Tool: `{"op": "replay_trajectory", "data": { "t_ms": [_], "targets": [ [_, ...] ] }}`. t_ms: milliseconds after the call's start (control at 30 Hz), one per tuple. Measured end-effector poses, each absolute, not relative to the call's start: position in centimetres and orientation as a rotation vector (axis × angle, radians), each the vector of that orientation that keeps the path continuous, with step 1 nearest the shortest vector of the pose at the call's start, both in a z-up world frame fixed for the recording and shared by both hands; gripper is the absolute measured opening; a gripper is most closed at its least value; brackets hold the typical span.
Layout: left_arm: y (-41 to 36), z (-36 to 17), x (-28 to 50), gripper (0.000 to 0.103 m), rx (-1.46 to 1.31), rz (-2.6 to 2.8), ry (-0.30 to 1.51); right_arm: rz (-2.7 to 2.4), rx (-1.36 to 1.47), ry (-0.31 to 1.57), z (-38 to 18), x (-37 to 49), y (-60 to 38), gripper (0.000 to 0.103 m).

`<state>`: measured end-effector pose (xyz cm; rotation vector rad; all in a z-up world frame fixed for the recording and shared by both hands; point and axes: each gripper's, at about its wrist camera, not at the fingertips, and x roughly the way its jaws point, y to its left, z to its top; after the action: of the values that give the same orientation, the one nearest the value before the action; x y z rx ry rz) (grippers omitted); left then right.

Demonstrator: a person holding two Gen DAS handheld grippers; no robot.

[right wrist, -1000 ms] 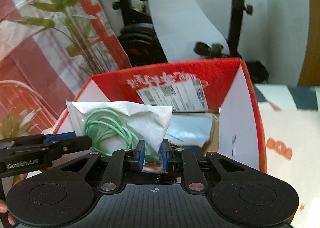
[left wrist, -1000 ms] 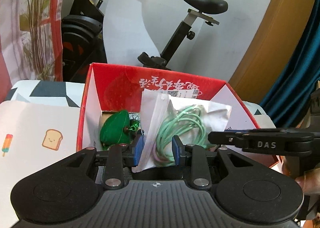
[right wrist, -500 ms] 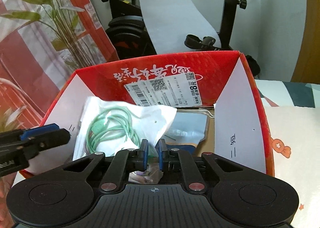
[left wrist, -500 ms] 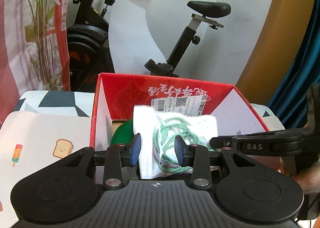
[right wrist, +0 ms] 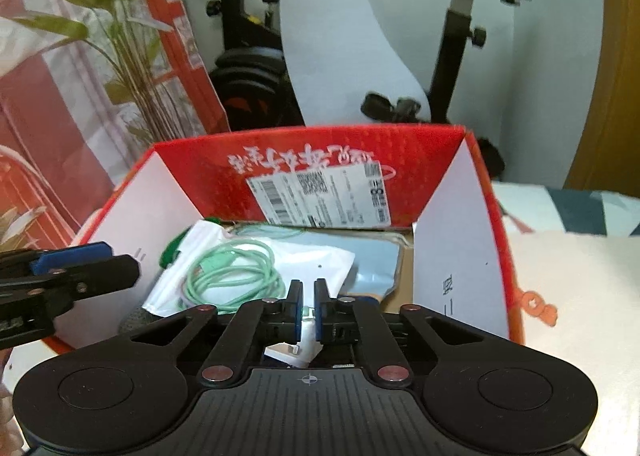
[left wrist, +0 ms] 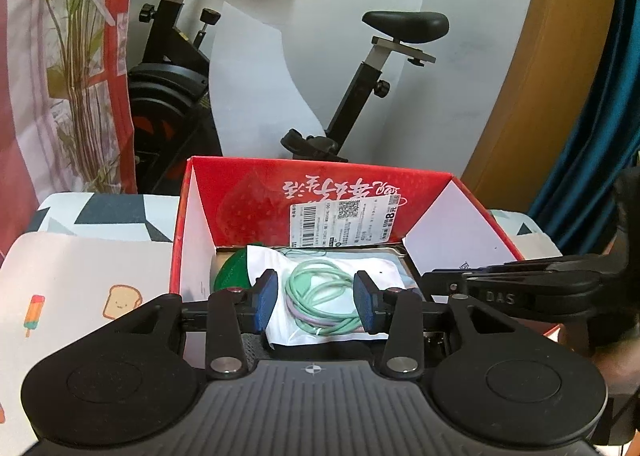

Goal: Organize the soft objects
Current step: 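Move both grippers to the clear bag holding a black item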

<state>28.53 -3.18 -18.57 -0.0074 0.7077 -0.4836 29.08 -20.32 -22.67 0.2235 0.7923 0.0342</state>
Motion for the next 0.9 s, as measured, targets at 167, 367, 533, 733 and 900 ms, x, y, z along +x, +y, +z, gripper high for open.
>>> {"op": "replay_trajectory", "data": {
  "t_ms": [167,367,533,733,900],
  "targets": [
    [-3.1,-18.5,27.8,0.044,-0.015,-0.48,0.701,0.062,0.235,0.689,-21.0,27.2,-20.8,0.014],
    [-2.5,-18.0,26.9,0.044,-0.016,-0.467,0.686,0.077,0.2,0.604,-19.3,24.8,-20.7,0.016],
    [-1.8,-17.6,25.5,0.044,-0.015,-0.448,0.672,0.092,0.182,0.564,-18.8,22.5,-20.4,0.016],
    [-0.1,-17.0,23.6,0.044,-0.039,-0.422,0.667,0.101,0.166,0.51,-18.4,19.3,-20.3,0.018],
    [1.1,-16.7,21.4,0.044,-0.04,-0.419,0.65,0.111,0.138,0.493,-18.6,16.8,-20.3,0.025]
  ]
}}
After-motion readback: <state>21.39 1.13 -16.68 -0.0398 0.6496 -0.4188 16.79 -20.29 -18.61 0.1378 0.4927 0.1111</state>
